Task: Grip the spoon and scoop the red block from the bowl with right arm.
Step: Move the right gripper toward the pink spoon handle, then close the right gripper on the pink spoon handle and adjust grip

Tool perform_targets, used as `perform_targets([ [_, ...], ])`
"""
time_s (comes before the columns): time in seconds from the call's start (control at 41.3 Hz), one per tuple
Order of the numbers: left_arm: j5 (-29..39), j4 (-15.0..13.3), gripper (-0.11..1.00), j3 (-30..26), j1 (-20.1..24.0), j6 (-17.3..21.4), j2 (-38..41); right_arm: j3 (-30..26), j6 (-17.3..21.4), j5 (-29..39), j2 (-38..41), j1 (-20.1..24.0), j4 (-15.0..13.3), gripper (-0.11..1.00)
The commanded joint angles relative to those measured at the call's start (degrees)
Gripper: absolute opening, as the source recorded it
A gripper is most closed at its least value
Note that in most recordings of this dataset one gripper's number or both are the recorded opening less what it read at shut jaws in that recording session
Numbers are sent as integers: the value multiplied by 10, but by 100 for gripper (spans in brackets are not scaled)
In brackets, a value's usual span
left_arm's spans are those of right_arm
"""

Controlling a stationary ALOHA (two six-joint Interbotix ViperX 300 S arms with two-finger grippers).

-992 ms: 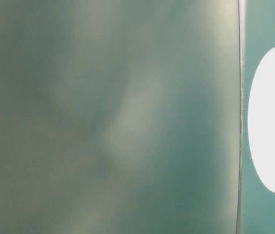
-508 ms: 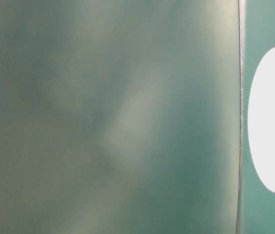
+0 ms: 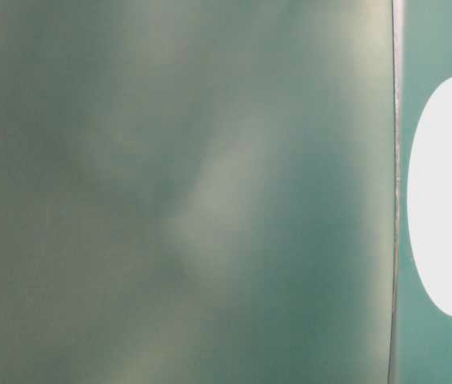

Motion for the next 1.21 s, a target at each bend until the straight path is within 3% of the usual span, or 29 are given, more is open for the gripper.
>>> perform_targets([
  [0.0, 2, 1, 0, -17, 1, -1, 2, -4, 0, -19, 22, 11, 10, 54],
  [0.315, 4, 1, 0, -17, 0, -1, 2, -16, 0, -35, 81, 54, 50, 54],
  [0.774, 9, 1, 0, -17, 1, -1, 2, -33, 0, -62, 159, 66, 52, 54],
  [1.186, 9, 1, 0, -17, 1, -2, 2, -36, 1, -44, 167, 74, 56, 54],
])
